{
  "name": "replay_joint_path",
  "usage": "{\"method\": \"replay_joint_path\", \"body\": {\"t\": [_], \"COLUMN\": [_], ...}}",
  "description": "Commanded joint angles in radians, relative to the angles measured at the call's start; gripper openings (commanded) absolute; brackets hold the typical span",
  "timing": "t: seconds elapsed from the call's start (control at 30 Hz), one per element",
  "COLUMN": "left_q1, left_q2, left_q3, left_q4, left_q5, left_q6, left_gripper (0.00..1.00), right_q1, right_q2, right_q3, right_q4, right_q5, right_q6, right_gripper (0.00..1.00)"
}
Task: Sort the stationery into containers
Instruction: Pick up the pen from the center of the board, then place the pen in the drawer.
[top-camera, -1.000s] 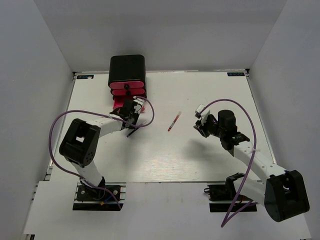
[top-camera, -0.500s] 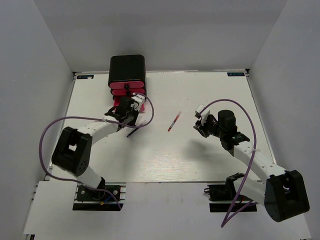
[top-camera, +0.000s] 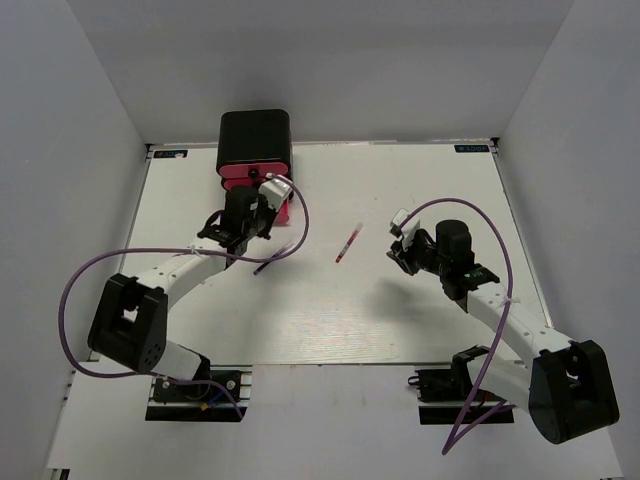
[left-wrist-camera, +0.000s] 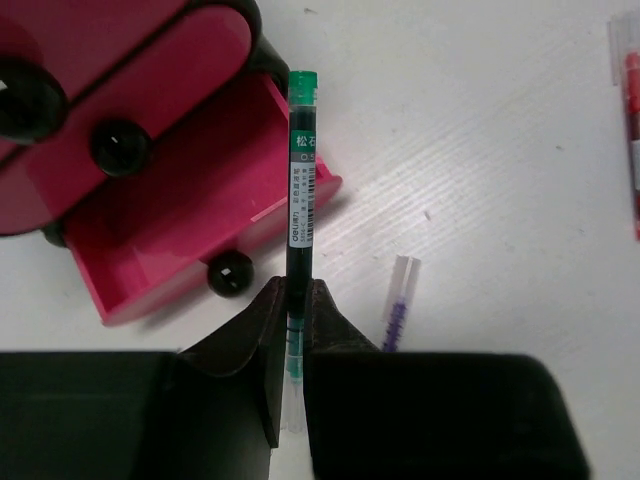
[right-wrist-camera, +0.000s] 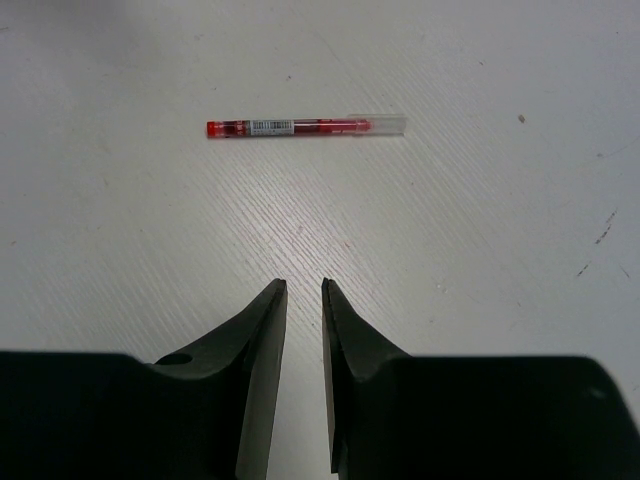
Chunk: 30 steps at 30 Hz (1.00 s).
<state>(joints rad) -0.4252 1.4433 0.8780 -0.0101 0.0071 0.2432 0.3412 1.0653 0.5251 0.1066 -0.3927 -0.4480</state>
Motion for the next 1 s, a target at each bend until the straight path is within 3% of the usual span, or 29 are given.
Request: {"method": "replay_joint_path", "body": {"t": [0.0, 0.43, 0.83, 0.9, 0.97], "left_q1": [0.005, 0.014, 0.043, 0.043, 0.052], "left_q2": [0.022, 0.259, 0.399, 0.41, 0.41], "left_q3": [0.03, 0.147, 0.211, 0.211, 0.179], "left_q4": [0.119, 0.281, 0.357, 0.377, 0.386], "left_q5": [-0.039, -0.194, -0.269, -0.291, -0.291], "left_q6": [0.132, 0.439, 0.53, 0.53, 0.53], "left_gripper": [0.0, 0.0, 0.0, 0.06, 0.19], "right_q1": [-0.004, 0.002, -0.001, 0.001, -0.001], "right_q2": [-0.018, -0.011, -0.008, -0.005, -0.002], "right_q3": [-0.004, -0.004, -0.004, -0.004, -0.004], "right_q4": [0.015, 0.016, 0.018, 0.016, 0.012], "right_q5": [-0.012, -0.018, -0.011, -0.012, -0.012], "right_q6": [-0.003, -0.006, -0.008, -0.011, -0.009], "right_gripper": [0.27, 0.27, 0.27, 0.27, 0.27]}}
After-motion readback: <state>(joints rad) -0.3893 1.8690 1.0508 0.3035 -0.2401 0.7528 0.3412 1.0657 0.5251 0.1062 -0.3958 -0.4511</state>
